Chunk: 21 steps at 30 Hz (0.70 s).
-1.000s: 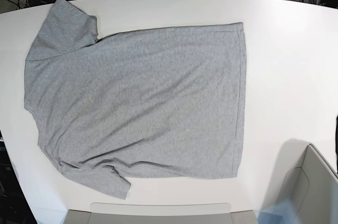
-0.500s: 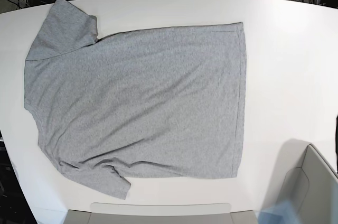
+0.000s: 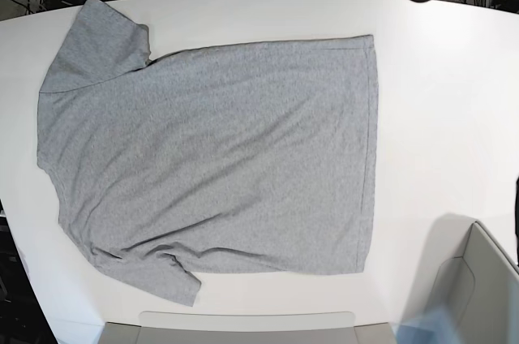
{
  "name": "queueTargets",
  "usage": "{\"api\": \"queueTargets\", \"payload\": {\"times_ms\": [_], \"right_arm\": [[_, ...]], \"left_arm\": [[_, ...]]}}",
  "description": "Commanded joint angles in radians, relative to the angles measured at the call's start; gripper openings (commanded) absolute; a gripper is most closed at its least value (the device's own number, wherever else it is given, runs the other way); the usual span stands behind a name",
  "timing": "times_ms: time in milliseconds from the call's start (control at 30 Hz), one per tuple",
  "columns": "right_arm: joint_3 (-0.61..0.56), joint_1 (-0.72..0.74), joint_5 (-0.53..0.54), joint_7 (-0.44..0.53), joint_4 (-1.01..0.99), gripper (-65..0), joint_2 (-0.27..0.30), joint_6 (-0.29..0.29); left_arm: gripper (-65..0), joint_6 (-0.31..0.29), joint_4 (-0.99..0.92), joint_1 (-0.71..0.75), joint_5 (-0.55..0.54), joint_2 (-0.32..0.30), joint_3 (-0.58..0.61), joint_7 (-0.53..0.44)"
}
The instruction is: Fold the T-shirt properly
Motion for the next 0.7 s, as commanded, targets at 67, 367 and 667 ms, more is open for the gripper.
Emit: {"api": "queueTargets", "payload": {"times_ms": [67, 367, 667], "right_arm": [[0.002, -0.059, 0.056, 0.198, -0.005, -64.7, 0.019, 0.062], [0.000, -0.222, 0.183, 0.242, 0.211, -64.7, 0.021, 0.166], [0.040, -0.568, 0.204, 0.172, 0.946, -64.7, 0.027, 0.177]], "left_arm": [[-65.0, 0.003, 0.037, 0.050, 0.004, -0.010, 0.001, -0.122], [-64.9, 0.003, 0.481, 0.278, 0.002, -0.024, -0.003, -0.128], [-61.7, 0.007, 1.024, 0.512, 0.002, -0.024, -0.003, -0.113]]}}
